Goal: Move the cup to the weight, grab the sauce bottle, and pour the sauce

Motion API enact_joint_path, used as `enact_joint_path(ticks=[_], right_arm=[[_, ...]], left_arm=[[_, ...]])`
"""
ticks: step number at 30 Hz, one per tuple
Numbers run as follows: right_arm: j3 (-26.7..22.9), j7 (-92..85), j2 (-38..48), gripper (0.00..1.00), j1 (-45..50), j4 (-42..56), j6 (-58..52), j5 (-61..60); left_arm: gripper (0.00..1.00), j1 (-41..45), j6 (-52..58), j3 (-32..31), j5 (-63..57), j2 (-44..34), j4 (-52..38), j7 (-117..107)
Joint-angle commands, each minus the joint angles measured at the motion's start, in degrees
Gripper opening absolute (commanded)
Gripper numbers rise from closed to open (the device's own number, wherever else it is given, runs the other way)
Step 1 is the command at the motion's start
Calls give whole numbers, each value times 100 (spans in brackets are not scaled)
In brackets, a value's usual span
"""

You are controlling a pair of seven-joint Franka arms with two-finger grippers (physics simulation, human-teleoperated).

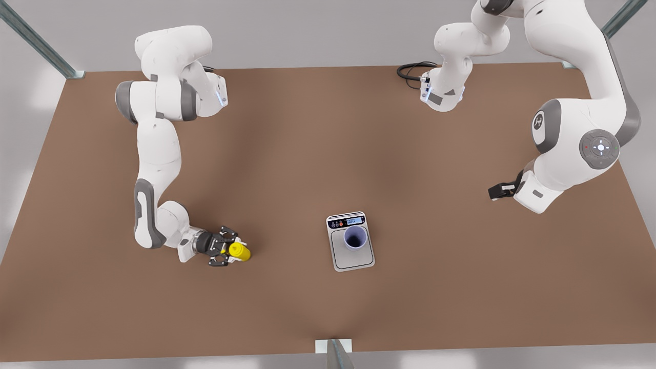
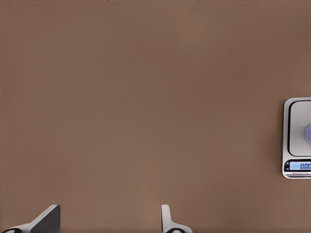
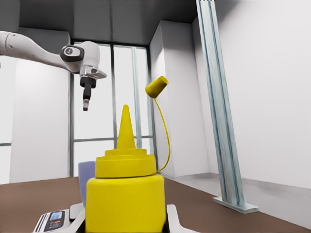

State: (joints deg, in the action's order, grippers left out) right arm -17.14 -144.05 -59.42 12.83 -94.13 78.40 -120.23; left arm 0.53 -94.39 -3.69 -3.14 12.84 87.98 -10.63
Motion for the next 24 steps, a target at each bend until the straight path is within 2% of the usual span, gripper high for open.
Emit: enact_joint_path(ticks=[1,2,24], right_arm=[[0,9,0,82,0,0,0,0],[0,9,0,100,0,0,0,0],[-9,88,9,100,-184,-114,-184,246]], left_arm=[[100,0,9,0,-3,0,0,0],[100,0,9,0,-3,0,0,0],[100,0,9,0,6,0,-9,-9]])
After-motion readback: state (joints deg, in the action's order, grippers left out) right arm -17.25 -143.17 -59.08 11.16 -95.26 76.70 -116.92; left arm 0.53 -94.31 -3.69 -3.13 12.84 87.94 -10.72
